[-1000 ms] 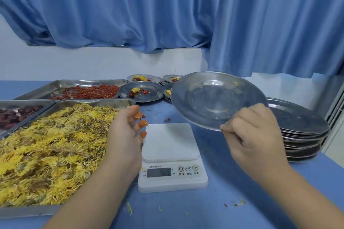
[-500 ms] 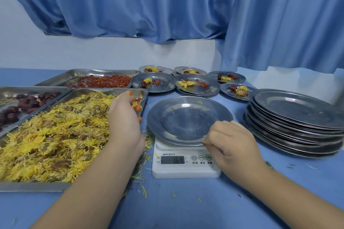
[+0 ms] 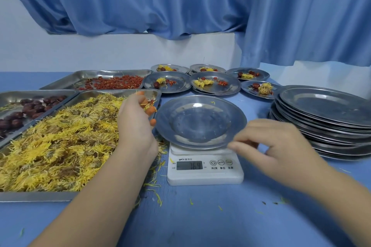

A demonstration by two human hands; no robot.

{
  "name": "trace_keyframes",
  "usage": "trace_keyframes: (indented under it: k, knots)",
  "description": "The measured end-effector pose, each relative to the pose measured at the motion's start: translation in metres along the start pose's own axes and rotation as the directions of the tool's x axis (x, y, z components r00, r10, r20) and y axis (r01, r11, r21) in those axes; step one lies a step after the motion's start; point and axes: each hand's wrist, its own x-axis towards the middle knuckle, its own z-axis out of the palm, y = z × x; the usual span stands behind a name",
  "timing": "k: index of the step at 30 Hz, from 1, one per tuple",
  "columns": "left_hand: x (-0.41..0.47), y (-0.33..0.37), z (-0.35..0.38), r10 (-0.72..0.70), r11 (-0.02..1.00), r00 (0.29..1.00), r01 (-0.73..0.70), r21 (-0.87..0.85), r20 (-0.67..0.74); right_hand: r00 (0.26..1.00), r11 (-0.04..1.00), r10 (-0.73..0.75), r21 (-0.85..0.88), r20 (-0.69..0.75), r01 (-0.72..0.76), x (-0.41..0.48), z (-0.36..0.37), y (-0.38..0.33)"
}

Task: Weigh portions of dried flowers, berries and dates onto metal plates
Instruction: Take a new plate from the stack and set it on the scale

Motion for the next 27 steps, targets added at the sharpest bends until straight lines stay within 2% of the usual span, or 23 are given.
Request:
trace_keyframes:
  k: [2, 4, 6, 11, 19, 22, 25, 27]
  knots:
    - [0.000, 0.000, 0.000, 0.002, 1.000, 1.000, -0.002, -0.012, 0.015, 0.980, 0.995, 0.102, 0.004, 0.169, -0.104, -0.003, -0.011, 0.006]
    - [-0.001, -0.001, 0.000, -0.001, 1.000, 1.000, 0.002, -0.029, 0.032, 0.917, 0.985, 0.171, -0.097, 0.360, -0.145, -0.007, -0.010, 0.008]
    - [-0.001, -0.001, 0.000, 0.002, 1.000, 0.999, -0.001, -0.029, 0.043, 0.867, 0.977, 0.209, -0.127, 0.452, -0.170, -0.009, -0.002, 0.007]
    - [0.001, -0.001, 0.000, 0.023, 1.000, 0.998, -0.022, -0.014, 0.050, 0.824, 0.960, 0.269, -0.072, 0.498, -0.270, -0.010, 0.004, 0.005]
    - [0.000, -0.002, 0.001, 0.046, 0.999, 0.995, -0.048, 0.013, 0.083, 0.815, 0.951, 0.307, -0.118, 0.491, -0.287, -0.009, 0.004, 0.000]
    - [-0.001, -0.002, 0.001, 0.063, 0.997, 0.992, -0.066, 0.027, 0.107, 0.830, 0.952, 0.303, -0.190, 0.467, -0.241, -0.009, 0.003, -0.005]
    - [-0.003, -0.002, 0.001, 0.082, 0.995, 0.989, -0.088, 0.043, 0.120, 0.856, 0.940, 0.256, -0.324, 0.449, -0.110, -0.010, 0.006, -0.010]
    - [-0.004, -0.002, 0.001, 0.095, 0.993, 0.988, -0.102, 0.055, 0.122, 0.862, 0.928, 0.243, -0.365, 0.444, -0.074, -0.011, 0.010, -0.012]
